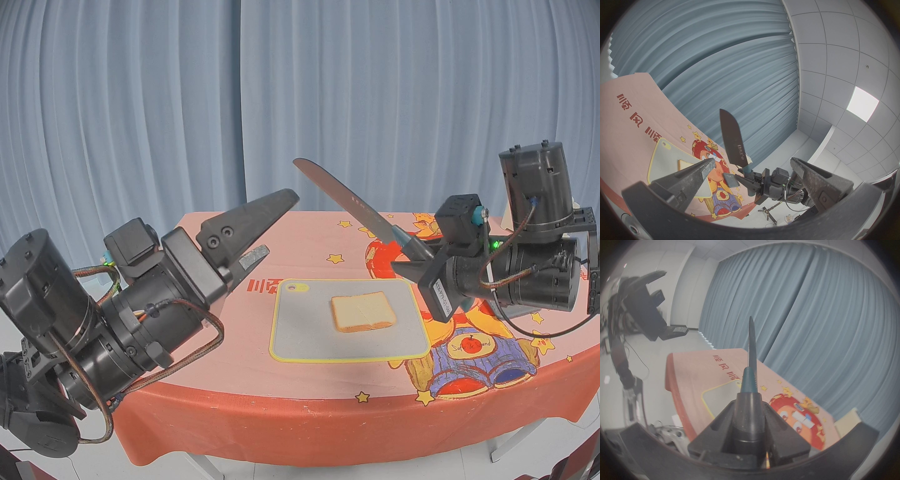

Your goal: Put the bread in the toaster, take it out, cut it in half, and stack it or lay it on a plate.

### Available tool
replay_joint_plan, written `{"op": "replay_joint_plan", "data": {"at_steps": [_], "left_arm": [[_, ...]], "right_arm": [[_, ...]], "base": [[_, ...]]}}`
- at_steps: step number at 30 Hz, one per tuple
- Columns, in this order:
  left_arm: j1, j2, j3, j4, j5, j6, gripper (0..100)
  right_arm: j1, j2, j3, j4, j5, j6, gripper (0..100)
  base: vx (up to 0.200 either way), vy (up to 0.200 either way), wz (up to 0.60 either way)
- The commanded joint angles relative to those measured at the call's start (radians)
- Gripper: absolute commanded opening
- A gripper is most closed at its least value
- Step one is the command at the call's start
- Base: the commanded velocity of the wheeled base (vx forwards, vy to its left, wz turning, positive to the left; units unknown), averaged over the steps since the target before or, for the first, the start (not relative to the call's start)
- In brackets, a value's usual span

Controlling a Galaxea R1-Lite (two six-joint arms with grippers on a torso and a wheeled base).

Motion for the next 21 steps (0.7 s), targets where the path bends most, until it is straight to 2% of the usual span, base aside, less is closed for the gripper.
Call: {"op": "replay_joint_plan", "data": {"at_steps": [1, 3, 4, 5, 7, 9, 10, 12, 14, 16, 18, 21], "left_arm": [[0.001, -0.056, -0.012, -0.001, 0.001, -0.002, 100], [0.004, -0.068, -0.016, 0.005, 0.002, 0.002, 100], [0.005, -0.068, -0.016, 0.004, 0.002, 0.002, 100], [0.008, -0.069, -0.018, 0.005, 0.002, 0.005, 100], [0.010, -0.076, -0.020, 0.005, 0.001, 0.018, 100], [0.010, -0.080, -0.020, 0.010, 0.001, 0.046, 100], [0.010, -0.079, -0.018, 0.013, 0.001, 0.077, 100], [0.010, -0.079, -0.015, 0.024, 0.002, 0.112, 100], [0.008, -0.076, -0.009, 0.053, 0.002, 0.164, 100], [0.007, -0.077, -0.013, 0.093, 0.015, 0.183, 100], [0.005, -0.080, -0.018, 0.117, 0.018, 0.184, 100], [0.002, -0.083, -0.049, 0.199, 0.013, 0.195, 100]], "right_arm": [[-0.014, 0.029, -0.043, 0.072, 0.095, 0.130, 0], [-0.010, 0.026, -0.012, 0.070, 0.124, 0.244, 0], [-0.010, 0.025, -0.006, 0.069, 0.129, 0.271, 0], [-0.006, 0.017, 0.013, 0.079, 0.150, 0.351, 0], [-0.008, -0.001, 0.030, 0.084, 0.198, 0.417, 0], [-0.008, -0.009, 0.034, 0.069, 0.208, 0.440, 0], [-0.006, -0.012, 0.034, 0.069, 0.213, 0.464, 0], [-0.006, -0.017, 0.045, 0.069, 0.216, 0.506, 0], [-0.006, -0.030, 0.072, 0.067, 0.218, 0.566, 0], [-0.006, -0.047, 0.122, 0.067, 0.216, 0.578, 0], [-0.006, -0.058, 0.155, 0.064, 0.216, 0.575, 0], [-0.011, -0.153, 0.264, 0.058, 0.204, 0.578, 0]], "base": [[0.000, 0.000, 0.00], [0.000, 0.000, 0.00], [0.000, 0.000, 0.00], [0.000, 0.000, 0.00], [0.000, 0.000, 0.00], [0.000, 0.000, 0.00], [0.000, 0.000, 0.00], [0.000, 0.000, 0.00], [0.000, 0.000, 0.00], [0.000, 0.000, 0.00], [0.000, 0.000, 0.00], [0.000, 0.000, 0.00]]}}
